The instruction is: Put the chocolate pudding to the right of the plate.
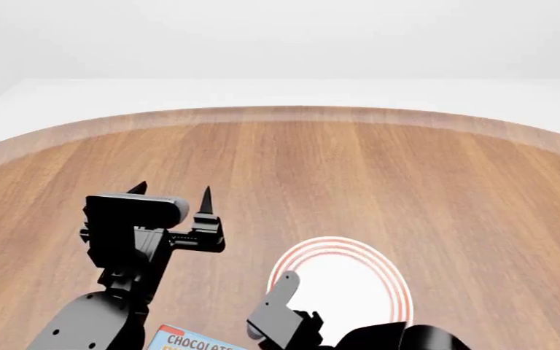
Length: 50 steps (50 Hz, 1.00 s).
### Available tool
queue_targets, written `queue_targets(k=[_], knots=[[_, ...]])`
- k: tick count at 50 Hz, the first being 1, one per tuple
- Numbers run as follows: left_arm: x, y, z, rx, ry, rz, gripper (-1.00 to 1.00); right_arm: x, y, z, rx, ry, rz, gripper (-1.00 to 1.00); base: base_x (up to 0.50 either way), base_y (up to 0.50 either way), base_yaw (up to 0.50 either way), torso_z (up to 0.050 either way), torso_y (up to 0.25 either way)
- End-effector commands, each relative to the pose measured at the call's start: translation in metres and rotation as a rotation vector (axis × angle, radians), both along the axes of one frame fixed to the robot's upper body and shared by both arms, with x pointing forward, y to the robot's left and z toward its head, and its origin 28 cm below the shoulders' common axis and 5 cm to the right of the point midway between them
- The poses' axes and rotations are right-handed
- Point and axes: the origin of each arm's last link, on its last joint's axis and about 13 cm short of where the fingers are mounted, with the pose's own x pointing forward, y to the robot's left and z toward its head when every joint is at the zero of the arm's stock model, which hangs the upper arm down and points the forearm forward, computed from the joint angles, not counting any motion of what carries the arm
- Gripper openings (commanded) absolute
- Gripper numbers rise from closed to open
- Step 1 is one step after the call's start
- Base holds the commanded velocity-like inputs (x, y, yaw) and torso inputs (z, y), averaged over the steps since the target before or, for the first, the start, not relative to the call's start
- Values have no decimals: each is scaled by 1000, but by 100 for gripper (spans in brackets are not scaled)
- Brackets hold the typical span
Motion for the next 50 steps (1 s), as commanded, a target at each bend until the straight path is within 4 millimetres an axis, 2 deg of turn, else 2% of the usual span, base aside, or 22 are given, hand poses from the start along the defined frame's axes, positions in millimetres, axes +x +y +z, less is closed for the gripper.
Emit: queue_targets(k=[1, 32, 33, 50], knots=[[-1, 0, 0, 0, 0, -2, 100, 2, 2, -9, -15, 25, 4, 100, 0, 0, 0, 0, 0], [-1, -1, -3, 1, 4, -4, 100, 8, 6, -20, -31, 40, 33, 100, 0, 0, 0, 0, 0], [-1, -1, -3, 0, 4, -4, 100, 8, 6, -20, -30, 38, 30, -100, 0, 0, 0, 0, 0], [-1, -1, -3, 3, 4, -2, 100, 7, 5, -21, -23, 30, 35, -100, 0, 0, 0, 0, 0]])
